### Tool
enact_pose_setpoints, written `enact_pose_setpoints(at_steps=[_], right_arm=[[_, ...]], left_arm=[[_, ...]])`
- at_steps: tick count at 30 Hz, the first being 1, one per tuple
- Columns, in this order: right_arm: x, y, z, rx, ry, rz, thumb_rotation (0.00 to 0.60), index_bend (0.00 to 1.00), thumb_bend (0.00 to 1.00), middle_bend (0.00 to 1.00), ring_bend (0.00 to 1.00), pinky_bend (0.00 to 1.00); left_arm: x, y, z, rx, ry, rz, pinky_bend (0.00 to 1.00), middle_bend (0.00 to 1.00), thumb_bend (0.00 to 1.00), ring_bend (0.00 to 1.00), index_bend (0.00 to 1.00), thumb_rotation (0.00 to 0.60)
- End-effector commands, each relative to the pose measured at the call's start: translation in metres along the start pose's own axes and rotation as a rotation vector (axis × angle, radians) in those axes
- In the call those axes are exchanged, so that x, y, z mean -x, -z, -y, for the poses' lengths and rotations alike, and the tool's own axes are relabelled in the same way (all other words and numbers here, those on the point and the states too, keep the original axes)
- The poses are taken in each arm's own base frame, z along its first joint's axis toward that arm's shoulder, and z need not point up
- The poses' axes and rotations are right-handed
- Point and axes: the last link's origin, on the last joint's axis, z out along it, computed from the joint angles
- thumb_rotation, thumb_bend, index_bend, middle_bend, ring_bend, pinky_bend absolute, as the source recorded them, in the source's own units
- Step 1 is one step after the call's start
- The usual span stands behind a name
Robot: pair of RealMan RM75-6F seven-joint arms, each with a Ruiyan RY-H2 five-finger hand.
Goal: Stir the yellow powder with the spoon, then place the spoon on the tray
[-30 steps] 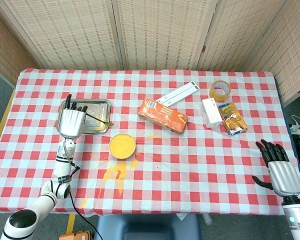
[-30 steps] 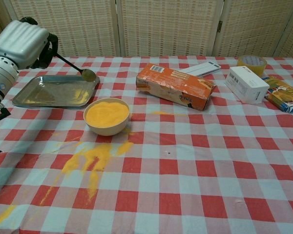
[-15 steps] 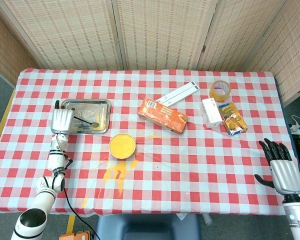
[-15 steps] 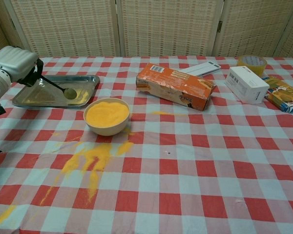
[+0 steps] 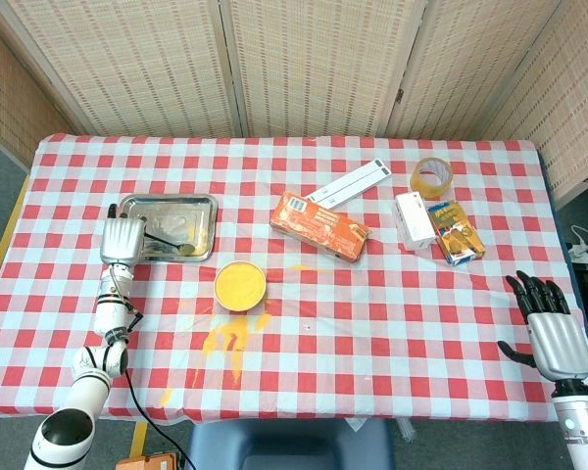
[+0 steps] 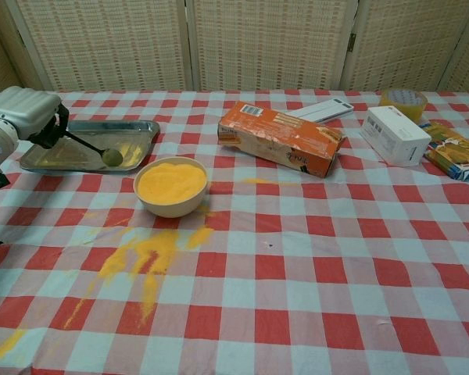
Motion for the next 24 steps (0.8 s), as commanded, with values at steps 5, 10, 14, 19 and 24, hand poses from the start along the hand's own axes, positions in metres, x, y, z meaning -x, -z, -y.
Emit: enact_pose_setpoints(at_steps=[5,10,14,19,24], right_arm=[[0.001,0.001,0.001,-0.006,0.003,0.002,0.600,0.00,0.10,0.00,0.00,0.00],[0.001,0.002,0.002,-0.011,0.001,0.001,0.600,0.00,0.10,0.00,0.00,0.00],[0.000,0.003,0.003,-0.017,-0.002,0.001,0.600,0.00,0.10,0.00,0.00,0.00],[-0.006,0.009,0.004,-0.036,-0.016,-0.015,0.600,0.00,0.10,0.00,0.00,0.00],[-0.013,0.016,0.007,-0.058,-0.027,-0.052,0.600,0.00,0.10,0.00,0.00,0.00]], left_arm=[[0.003,-0.003,0.002,-0.006,0.064,0.042,0.15,0.34,0.54,0.22,0.15,0.600],[0.001,-0.006,0.003,-0.011,0.123,0.043,0.15,0.23,0.52,0.13,0.09,0.600],[-0.006,-0.007,0.004,-0.008,0.208,0.009,0.14,0.19,0.52,0.11,0.08,0.600],[-0.009,0.018,0.008,0.104,0.417,-0.083,0.15,0.19,0.52,0.11,0.08,0.600],[-0.019,0.111,0.037,0.316,0.621,-0.106,0.11,0.20,0.50,0.09,0.12,0.600]])
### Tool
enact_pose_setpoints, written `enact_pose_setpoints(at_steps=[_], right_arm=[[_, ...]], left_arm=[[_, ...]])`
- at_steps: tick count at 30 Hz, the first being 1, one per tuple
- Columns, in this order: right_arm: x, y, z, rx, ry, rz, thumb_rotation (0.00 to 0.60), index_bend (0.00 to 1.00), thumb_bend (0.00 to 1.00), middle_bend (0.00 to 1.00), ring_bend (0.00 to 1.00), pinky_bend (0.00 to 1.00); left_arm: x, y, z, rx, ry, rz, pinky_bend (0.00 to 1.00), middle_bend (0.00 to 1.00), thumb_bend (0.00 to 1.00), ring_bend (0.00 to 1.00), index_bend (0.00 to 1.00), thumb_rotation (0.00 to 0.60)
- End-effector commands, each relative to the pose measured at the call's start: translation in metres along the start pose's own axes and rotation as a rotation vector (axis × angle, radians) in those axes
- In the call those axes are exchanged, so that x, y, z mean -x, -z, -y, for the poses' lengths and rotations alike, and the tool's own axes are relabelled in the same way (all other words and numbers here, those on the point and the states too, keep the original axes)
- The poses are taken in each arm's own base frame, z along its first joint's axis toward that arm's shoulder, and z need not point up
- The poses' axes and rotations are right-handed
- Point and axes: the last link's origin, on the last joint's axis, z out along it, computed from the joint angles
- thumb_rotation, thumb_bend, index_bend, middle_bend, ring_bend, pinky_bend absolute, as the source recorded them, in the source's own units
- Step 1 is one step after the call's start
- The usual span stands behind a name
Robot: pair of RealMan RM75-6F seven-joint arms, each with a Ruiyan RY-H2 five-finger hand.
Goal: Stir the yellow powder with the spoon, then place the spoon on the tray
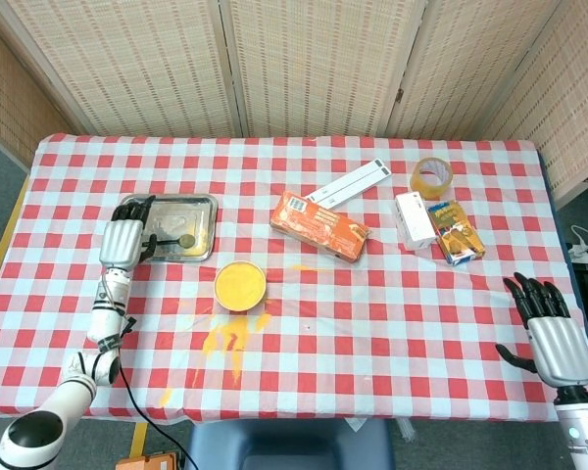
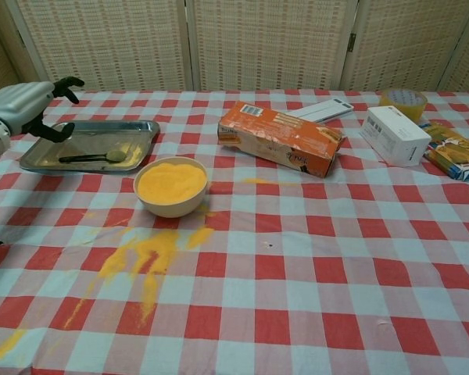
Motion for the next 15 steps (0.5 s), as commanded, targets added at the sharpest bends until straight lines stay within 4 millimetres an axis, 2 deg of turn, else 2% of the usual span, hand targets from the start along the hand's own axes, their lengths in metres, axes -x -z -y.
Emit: enact_pose_setpoints(at_steps=[1,3,6,9,11,15], right_arm=[[-0.004,0.005,0.003,-0.014,-0.009,-0.026,0.600,0.00,0.10,0.00,0.00,0.00],[-0.005,0.008,0.004,-0.016,-0.007,-0.039,0.600,0.00,0.10,0.00,0.00,0.00],[-0.007,0.013,0.004,0.002,0.012,-0.040,0.600,0.00,0.10,0.00,0.00,0.00],[-0.007,0.016,0.006,0.012,0.022,-0.027,0.600,0.00,0.10,0.00,0.00,0.00],[-0.007,0.018,0.007,0.006,0.017,-0.018,0.600,0.00,0.10,0.00,0.00,0.00],[-0.007,0.021,0.009,-0.005,0.013,-0.010,0.600,0.00,0.10,0.00,0.00,0.00]], left_arm=[[-0.035,0.112,0.017,0.200,0.232,0.020,0.09,0.19,0.50,0.07,0.14,0.600],[-0.050,0.157,0.024,0.199,0.227,0.090,0.07,0.16,0.49,0.03,0.12,0.600],[-0.068,0.213,0.037,0.175,0.164,0.189,0.01,0.09,0.49,0.00,0.06,0.600],[-0.079,0.248,0.044,0.144,0.125,0.177,0.00,0.04,0.47,0.00,0.03,0.600],[-0.078,0.259,0.050,0.115,0.079,0.170,0.00,0.03,0.46,0.00,0.03,0.600],[-0.080,0.259,0.051,0.102,0.070,0.183,0.00,0.00,0.46,0.00,0.00,0.600]])
